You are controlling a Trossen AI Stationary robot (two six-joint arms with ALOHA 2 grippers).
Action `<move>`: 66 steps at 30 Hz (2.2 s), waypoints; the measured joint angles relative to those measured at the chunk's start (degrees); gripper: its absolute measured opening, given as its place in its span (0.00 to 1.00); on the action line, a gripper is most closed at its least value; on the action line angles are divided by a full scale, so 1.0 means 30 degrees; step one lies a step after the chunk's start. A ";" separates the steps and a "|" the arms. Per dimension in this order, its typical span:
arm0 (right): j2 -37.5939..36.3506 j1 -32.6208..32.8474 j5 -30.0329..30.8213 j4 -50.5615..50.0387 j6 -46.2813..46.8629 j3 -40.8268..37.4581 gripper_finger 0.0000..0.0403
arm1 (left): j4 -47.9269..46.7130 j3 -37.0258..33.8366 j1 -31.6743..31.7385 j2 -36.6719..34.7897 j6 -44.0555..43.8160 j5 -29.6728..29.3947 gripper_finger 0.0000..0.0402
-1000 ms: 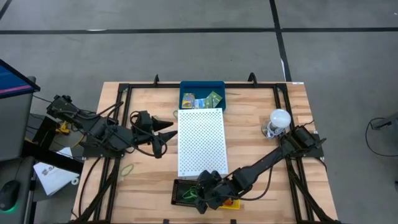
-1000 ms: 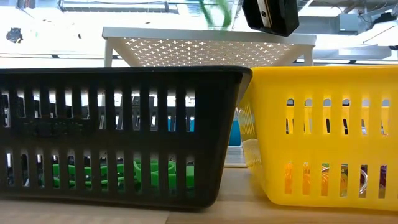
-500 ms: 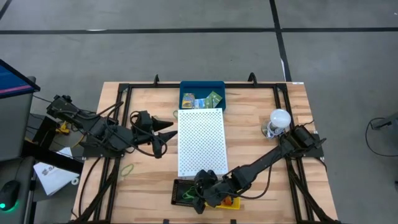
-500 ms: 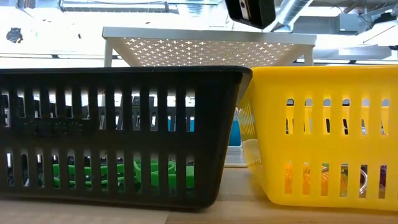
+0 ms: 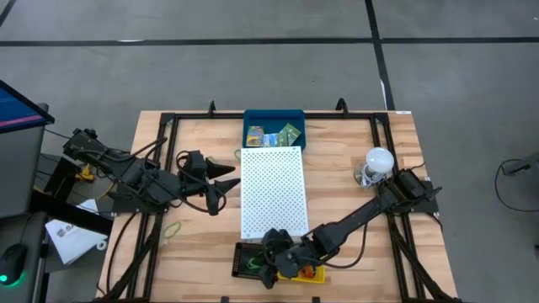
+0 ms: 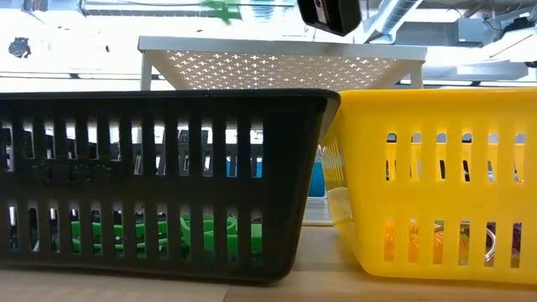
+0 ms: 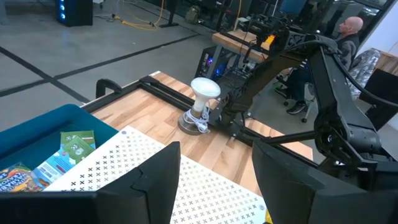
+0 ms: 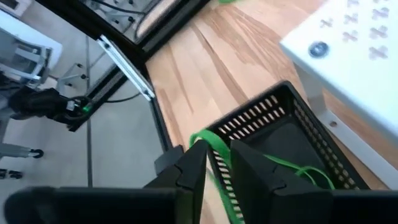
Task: Pick & Place Office Desk Supplies
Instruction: Put the green rubber band into the black bin
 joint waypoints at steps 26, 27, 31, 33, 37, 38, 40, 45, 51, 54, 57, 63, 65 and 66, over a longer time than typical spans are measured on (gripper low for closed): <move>-0.0602 0.0325 0.0725 0.2291 -0.2809 0.0000 0.17 | -0.0341 0.0008 -0.0007 -0.0015 -0.0354 0.4657 0.49; -0.0977 0.0388 0.1222 0.2234 -0.3242 0.0000 0.17 | -0.0922 0.0023 -0.0009 -0.0015 -0.1007 0.5866 0.49; -0.2635 0.0880 0.3544 0.1399 -0.4915 0.0022 0.17 | -0.5512 0.0036 -0.1090 0.0504 -0.6209 1.0783 0.49; -0.3531 0.0957 0.4452 0.0266 -0.5010 0.0022 0.17 | -0.7882 0.0036 -0.2715 0.1338 -0.9376 1.4044 0.49; -0.5374 0.1163 0.6866 -0.1962 -0.4851 0.0022 0.17 | -1.0234 0.0029 -0.7208 0.2727 -1.4526 2.1377 0.49; -0.5800 0.1273 0.7602 -0.2317 -0.4872 0.0022 0.17 | -1.0515 0.0029 -0.8241 0.2933 -1.5521 2.2613 0.49; -0.6449 0.1521 0.8798 -0.2401 -0.5260 0.0029 0.17 | -1.1149 0.0028 -0.9862 0.3127 -1.7202 2.4225 0.49; -0.7315 0.2025 1.0565 -0.2423 -0.5953 0.0027 0.17 | -1.3812 -0.0336 -1.1165 0.3315 -1.8194 2.4084 0.49; -0.7258 0.1967 1.0971 -0.2382 -0.5610 0.0022 0.17 | -1.4081 -0.3913 -0.8364 0.3330 -1.6501 2.3293 0.49; -0.7184 0.2014 1.0820 -0.2472 -0.5183 0.0022 0.17 | -1.4083 -0.5508 -0.6240 0.3335 -1.5058 2.2742 0.49; -0.7191 0.2131 1.0870 -0.2792 -0.4927 0.0022 0.17 | -1.4067 -0.7087 -0.4135 0.3330 -1.3595 2.2042 0.48; -0.7184 0.2229 1.0869 -0.3147 -0.4347 0.0022 0.17 | -1.2484 -1.0069 -0.0603 0.3337 -1.1149 2.1955 0.45; -0.7184 0.2229 1.0855 -0.3477 -0.3991 0.0022 0.17 | -1.1355 -1.0572 0.0129 0.3337 -1.0799 2.1960 0.44; -0.7184 0.2241 1.0855 -0.3612 -0.3800 0.0022 0.17 | -1.1042 -1.0814 0.0394 0.3337 -1.0775 2.1947 0.44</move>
